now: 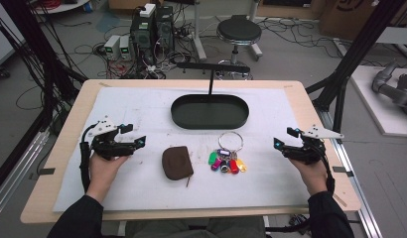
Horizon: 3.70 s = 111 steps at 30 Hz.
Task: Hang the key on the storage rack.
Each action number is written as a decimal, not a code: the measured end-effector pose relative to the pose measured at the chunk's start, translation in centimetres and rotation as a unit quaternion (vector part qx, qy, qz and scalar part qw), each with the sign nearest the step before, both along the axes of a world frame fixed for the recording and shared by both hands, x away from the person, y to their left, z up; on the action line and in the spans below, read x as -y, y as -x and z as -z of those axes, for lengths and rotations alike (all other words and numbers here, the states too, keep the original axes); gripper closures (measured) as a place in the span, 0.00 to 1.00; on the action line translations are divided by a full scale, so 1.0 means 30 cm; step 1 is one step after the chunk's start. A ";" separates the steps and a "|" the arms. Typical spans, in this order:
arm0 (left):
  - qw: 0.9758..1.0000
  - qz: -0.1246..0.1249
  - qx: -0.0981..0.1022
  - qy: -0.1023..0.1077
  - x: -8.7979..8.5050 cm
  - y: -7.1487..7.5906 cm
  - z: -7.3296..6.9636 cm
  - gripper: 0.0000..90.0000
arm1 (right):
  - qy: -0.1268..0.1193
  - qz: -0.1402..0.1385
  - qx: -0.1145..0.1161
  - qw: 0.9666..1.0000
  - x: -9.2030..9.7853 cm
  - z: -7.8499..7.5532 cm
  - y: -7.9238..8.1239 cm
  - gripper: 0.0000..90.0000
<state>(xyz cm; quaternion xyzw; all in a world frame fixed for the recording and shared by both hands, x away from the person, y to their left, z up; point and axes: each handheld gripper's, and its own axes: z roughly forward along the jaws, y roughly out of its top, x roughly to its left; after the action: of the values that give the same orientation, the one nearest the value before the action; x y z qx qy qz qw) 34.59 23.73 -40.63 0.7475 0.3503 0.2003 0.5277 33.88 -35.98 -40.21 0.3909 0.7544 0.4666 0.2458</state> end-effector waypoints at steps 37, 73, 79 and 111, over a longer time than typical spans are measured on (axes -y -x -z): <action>1.000 -0.013 -0.007 -0.017 0.000 0.000 0.009 0.29 | -0.036 0.002 -0.073 0.997 -0.131 0.042 -0.116 0.66; 1.000 -0.006 -0.012 -0.019 0.008 0.000 0.018 0.29 | 0.101 -0.013 -0.144 0.984 -0.371 0.140 -0.227 0.93; 1.000 -0.008 -0.012 -0.018 0.005 0.004 0.018 0.29 | 0.102 -0.010 -0.131 0.986 -0.376 0.140 -0.222 0.97; 1.000 -0.007 -0.014 -0.016 0.007 0.007 0.020 0.29 | -0.062 -0.072 -0.093 0.991 -0.351 0.059 -0.171 0.98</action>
<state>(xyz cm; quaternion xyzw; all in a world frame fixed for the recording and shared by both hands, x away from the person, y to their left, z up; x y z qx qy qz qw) 34.37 23.53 -41.24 0.7561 0.3597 0.1996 0.5090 39.00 -25.44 -41.97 0.3912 0.7697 0.4910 0.1157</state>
